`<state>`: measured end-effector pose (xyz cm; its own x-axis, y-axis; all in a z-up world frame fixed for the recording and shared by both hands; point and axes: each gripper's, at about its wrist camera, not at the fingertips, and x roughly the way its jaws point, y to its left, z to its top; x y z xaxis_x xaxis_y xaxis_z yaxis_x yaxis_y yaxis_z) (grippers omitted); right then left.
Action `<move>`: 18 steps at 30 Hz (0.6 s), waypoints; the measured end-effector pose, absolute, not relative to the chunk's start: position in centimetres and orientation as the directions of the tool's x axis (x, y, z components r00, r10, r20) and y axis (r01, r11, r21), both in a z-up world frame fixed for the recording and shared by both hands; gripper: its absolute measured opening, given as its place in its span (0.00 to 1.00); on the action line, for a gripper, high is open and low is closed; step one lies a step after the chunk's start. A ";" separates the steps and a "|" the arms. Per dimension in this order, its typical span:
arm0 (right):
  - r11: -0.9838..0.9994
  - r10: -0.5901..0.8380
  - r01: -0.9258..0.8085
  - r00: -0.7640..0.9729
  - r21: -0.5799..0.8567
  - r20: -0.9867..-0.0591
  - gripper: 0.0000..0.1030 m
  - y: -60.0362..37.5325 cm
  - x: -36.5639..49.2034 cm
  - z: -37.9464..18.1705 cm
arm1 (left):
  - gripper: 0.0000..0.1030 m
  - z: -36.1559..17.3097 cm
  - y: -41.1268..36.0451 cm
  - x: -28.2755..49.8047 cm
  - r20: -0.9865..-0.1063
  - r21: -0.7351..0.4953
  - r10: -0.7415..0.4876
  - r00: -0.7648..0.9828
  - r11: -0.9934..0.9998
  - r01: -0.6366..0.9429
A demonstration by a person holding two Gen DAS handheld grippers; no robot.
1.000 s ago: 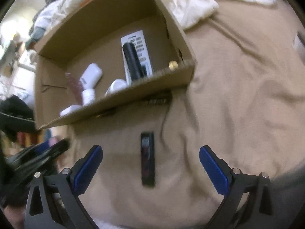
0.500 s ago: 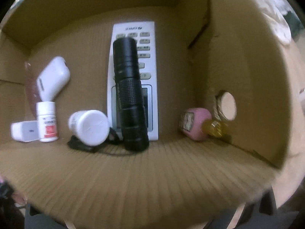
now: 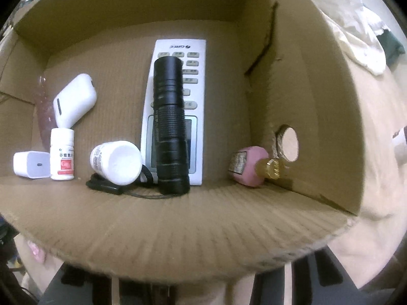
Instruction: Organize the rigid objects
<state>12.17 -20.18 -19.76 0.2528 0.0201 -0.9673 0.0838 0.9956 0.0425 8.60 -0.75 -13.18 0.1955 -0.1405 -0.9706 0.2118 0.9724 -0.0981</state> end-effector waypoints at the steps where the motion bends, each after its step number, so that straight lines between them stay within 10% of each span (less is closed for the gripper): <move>1: 0.994 0.030 0.091 0.255 0.055 -0.966 0.43 -20.5 11.9 -19.5 | 0.03 -13.2 -0.6 8.6 -0.970 -0.100 -0.142 0.198 0.973 0.209; 6: 0.988 0.069 0.114 0.276 0.104 -0.959 0.43 -21.9 10.3 -17.6 | 0.03 -12.7 0.2 8.4 -0.966 -0.102 -0.144 0.215 0.975 0.195; 8: 0.988 0.071 0.113 0.288 0.107 -0.955 0.11 -22.2 9.4 -16.5 | 0.03 -12.5 0.5 8.3 -0.963 -0.110 -0.153 0.224 0.975 0.195; 18: 0.917 0.246 0.215 0.357 0.336 -0.901 0.10 -27.7 5.6 -13.5 | 0.02 -10.9 1.9 7.9 -0.947 -0.143 -0.182 0.265 0.977 0.161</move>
<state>5.61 -27.67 -13.54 0.3571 0.2459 -0.9011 0.2154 0.9171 0.3356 7.89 1.90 -10.94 0.2651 -0.1823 -0.9468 0.1614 0.9765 -0.1428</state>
